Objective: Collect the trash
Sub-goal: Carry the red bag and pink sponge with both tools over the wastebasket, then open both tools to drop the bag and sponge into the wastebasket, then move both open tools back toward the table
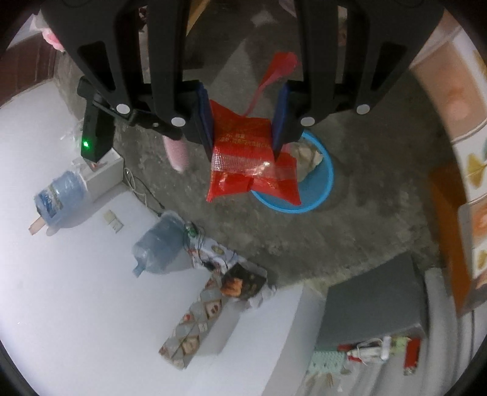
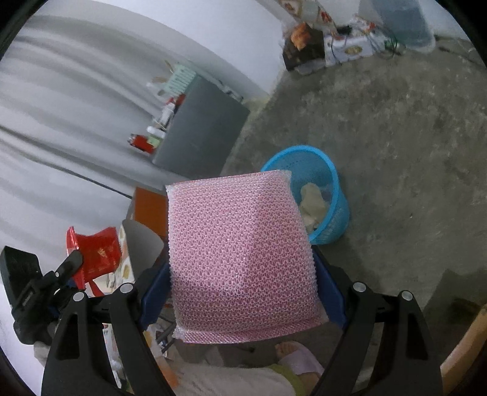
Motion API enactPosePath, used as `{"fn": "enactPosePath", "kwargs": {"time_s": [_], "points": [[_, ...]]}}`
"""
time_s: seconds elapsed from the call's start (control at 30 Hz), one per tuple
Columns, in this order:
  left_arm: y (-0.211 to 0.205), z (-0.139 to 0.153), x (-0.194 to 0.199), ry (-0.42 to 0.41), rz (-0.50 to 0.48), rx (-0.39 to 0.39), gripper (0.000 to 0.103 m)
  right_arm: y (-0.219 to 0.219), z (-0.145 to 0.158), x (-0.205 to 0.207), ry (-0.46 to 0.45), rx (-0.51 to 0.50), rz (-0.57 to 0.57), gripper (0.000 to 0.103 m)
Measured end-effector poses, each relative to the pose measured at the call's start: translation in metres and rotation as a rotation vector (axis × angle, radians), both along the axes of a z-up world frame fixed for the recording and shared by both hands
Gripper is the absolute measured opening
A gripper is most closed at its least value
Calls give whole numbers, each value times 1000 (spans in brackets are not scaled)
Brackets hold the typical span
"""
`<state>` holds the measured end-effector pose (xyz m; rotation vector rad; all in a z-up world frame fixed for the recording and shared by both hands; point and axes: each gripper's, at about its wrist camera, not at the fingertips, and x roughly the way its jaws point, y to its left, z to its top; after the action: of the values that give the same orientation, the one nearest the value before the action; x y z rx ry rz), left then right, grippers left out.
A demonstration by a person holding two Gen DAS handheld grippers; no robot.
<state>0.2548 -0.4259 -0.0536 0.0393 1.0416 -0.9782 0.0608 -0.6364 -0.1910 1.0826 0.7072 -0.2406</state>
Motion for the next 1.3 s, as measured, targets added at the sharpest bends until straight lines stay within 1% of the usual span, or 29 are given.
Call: {"fn": "enactPosePath", "kwargs": {"time_s": [0.13, 0.27, 0.33, 0.4, 0.43, 0.5, 0.6, 0.67, 0.77, 0.9, 1.0, 1.03, 1.13, 1.3], "points": [[-38, -27, 26, 8, -8, 42, 33, -16, -25, 53, 67, 8, 30, 82], [-74, -56, 52, 17, -22, 55, 34, -35, -49, 101, 138, -23, 42, 84], [-90, -71, 65, 21, -21, 74, 40, -43, -67, 125, 184, -51, 54, 87], [-101, -86, 75, 19, -16, 91, 57, -48, -83, 143, 242, -73, 71, 87], [-107, -94, 80, -1, -10, 114, 60, -49, -93, 150, 268, -73, 87, 87], [-112, -102, 85, -26, 4, 130, 62, -50, -107, 157, 311, -83, 99, 87], [-110, -105, 87, -4, 14, 97, 64, -47, -119, 161, 353, -115, 107, 87], [-107, -102, 87, -15, 10, 88, 64, -48, -122, 159, 357, -118, 100, 87], [-94, -89, 83, -29, 4, 71, 65, -47, -117, 150, 332, -107, 82, 87], [-76, -64, 75, -34, -10, 21, 65, -40, -94, 130, 273, -134, 81, 87], [-46, -36, 57, -53, -37, -23, 67, -31, -66, 106, 212, -175, 98, 87], [-38, -30, 52, -60, -42, -28, 67, -26, -53, 94, 186, -190, 109, 87], [-2, -6, 31, -99, -60, -48, 68, -11, -26, 68, 148, -218, 153, 87], [62, 26, 4, -168, -56, -67, 68, 11, 4, 41, 139, -205, 246, 87]]}}
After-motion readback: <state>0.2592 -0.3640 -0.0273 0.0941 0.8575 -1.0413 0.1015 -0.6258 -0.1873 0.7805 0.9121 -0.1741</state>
